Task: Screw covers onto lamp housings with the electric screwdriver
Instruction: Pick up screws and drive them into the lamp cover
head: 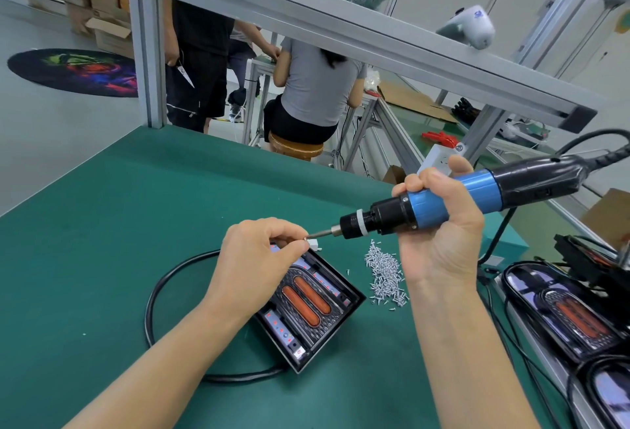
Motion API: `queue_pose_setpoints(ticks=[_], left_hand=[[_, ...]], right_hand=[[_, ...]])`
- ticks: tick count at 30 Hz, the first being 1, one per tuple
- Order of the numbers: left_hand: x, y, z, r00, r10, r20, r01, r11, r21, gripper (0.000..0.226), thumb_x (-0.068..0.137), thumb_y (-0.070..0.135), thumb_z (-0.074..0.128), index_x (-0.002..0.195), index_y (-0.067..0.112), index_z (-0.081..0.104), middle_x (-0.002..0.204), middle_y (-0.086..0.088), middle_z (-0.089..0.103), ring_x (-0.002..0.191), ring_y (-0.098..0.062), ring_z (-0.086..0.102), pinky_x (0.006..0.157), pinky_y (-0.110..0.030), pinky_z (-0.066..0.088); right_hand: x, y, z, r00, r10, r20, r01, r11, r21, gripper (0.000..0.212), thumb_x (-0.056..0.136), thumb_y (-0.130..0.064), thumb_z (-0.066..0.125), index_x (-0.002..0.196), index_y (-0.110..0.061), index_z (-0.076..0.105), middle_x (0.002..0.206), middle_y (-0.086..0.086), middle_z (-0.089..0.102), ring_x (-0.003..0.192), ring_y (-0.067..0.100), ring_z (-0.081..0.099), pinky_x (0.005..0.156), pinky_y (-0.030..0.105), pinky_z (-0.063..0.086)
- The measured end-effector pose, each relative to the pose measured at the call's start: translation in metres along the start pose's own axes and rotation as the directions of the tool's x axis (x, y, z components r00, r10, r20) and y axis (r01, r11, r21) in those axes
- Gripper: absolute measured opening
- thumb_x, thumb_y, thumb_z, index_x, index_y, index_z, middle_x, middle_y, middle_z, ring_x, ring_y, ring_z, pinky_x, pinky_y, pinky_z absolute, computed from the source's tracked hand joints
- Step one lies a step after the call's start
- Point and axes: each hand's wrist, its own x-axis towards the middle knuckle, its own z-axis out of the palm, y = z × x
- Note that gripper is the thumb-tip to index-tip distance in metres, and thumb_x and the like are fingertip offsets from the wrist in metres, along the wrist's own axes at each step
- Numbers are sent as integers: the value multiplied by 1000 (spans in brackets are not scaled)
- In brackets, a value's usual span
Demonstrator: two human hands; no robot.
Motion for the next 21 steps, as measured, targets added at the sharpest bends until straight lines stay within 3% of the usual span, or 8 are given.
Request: queue_pose_setpoints(ticks=[2, 4, 6, 8, 10, 16, 21], left_hand=[[-1, 0, -1, 999, 48, 4, -48, 999, 22, 22, 79, 9, 72, 72, 30, 72, 69, 15, 68, 71, 0, 60, 71, -12, 44], [-2, 0, -2, 986, 169, 13, -169, 979, 114, 16, 80, 6, 71, 77, 21, 74, 71, 10, 68, 74, -11, 60, 74, -27, 47], [-3, 0, -3, 945, 321, 63, -326, 907, 268, 10, 81, 3, 71, 79, 12, 74, 71, 5, 66, 72, -20, 57, 71, -37, 48], [-1, -1, -5, 911, 389, 135, -410, 826, 387, 8, 81, 2, 70, 77, 10, 72, 69, 1, 65, 69, -25, 56, 65, -43, 49], [0, -2, -5, 909, 385, 159, -415, 802, 430, 9, 83, 3, 69, 77, 9, 71, 69, 0, 64, 69, -26, 55, 65, -45, 48], [4, -4, -4, 940, 313, 134, -341, 866, 366, 11, 90, 10, 62, 91, 10, 73, 77, 0, 68, 78, -22, 56, 73, -35, 44], [8, -3, -9, 955, 285, 81, -295, 897, 330, 11, 89, 10, 64, 91, 11, 75, 75, 2, 69, 77, -21, 56, 74, -32, 42]], right_hand=[[0, 0, 0, 1000, -4, 7, 4, 1000, -11, 32, 74, 2, 59, 97, -20, 54, 66, -2, 54, 58, 12, 55, 65, 27, 51], [0, 0, 0, 1000, -5, 8, 5, 1000, -23, 32, 74, 2, 59, 97, -20, 53, 66, -2, 54, 58, 12, 55, 65, 27, 51], [-1, 1, -2, 1000, -6, 0, 6, 999, -36, 33, 74, 1, 59, 98, -20, 53, 65, -3, 54, 58, 13, 55, 65, 27, 50], [-2, 3, -2, 1000, -6, 1, 6, 998, -55, 33, 74, 1, 60, 98, -20, 53, 65, -3, 53, 58, 13, 55, 66, 27, 51], [-5, 6, -3, 1000, -16, 10, 17, 998, -66, 34, 74, 2, 59, 99, -21, 51, 66, -4, 54, 59, 13, 55, 66, 27, 51], [-8, 13, -3, 997, -60, 44, 63, 996, -70, 35, 76, 3, 57, 102, -21, 50, 68, -5, 53, 62, 13, 55, 70, 28, 50], [-6, 13, -2, 997, -62, 45, 64, 997, -33, 36, 79, 4, 55, 105, -21, 52, 69, -4, 53, 60, 12, 55, 71, 28, 50]])
